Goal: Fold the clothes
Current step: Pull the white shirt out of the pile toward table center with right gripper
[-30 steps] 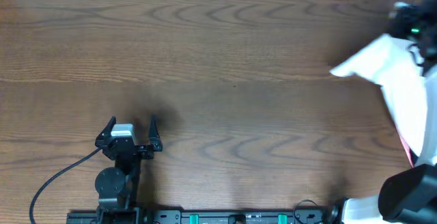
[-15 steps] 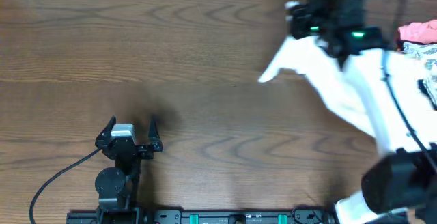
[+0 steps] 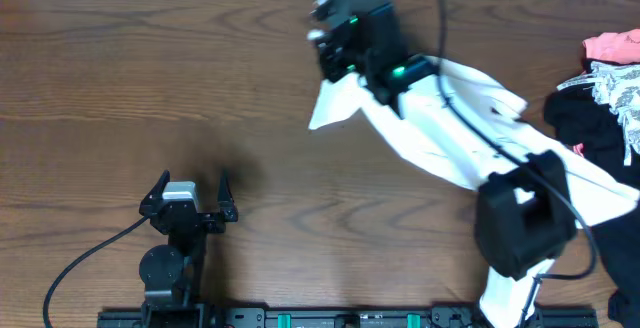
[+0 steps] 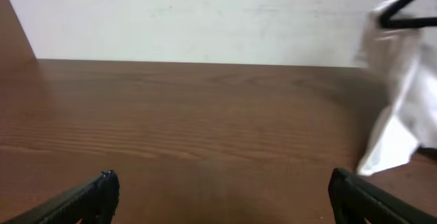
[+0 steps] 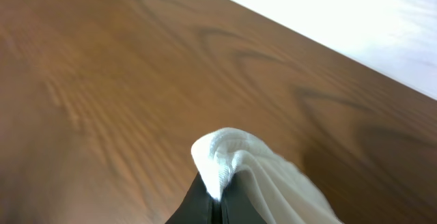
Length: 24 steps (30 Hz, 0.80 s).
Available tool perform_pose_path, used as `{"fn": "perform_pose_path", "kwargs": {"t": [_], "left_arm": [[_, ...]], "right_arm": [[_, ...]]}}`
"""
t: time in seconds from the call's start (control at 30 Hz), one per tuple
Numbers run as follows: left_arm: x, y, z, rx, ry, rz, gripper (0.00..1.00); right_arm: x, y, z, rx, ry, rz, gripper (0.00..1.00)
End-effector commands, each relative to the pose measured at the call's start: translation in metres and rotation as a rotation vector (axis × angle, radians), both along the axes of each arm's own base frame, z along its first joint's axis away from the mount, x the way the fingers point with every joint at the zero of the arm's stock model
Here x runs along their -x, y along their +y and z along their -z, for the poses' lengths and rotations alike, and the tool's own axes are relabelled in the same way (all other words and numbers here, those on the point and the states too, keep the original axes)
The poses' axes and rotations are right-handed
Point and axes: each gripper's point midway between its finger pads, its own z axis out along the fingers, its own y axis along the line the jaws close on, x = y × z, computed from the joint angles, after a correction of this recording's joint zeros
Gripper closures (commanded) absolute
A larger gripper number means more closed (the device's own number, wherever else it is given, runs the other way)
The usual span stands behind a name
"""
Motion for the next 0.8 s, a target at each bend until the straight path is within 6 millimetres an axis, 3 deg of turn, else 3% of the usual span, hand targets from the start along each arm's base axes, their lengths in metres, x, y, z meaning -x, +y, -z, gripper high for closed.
{"fn": "perform_pose_path", "kwargs": {"t": [0.0, 0.13, 0.3, 0.77], "left_arm": [[0.000, 0.002, 0.018, -0.014, 0.044, -0.007, 0.02], [0.000, 0.002, 0.018, -0.014, 0.044, -0.007, 0.02], [0.000, 0.002, 0.018, -0.014, 0.044, -0.007, 0.02], [0.000, 0.002, 0.017, -0.014, 0.043, -0.006, 0.02]], "right_arm": [[0.012, 0.033, 0.014, -0.002, -0.010, -0.065, 0.99], [0.016, 0.052, 0.014, -0.023, -0.042, -0.096, 0.99], [0.021, 0.065, 0.001, -0.065, -0.074, -0.137, 0.99], [0.021, 0.068, -0.022, -0.143, -0.053, -0.101, 0.99]]}}
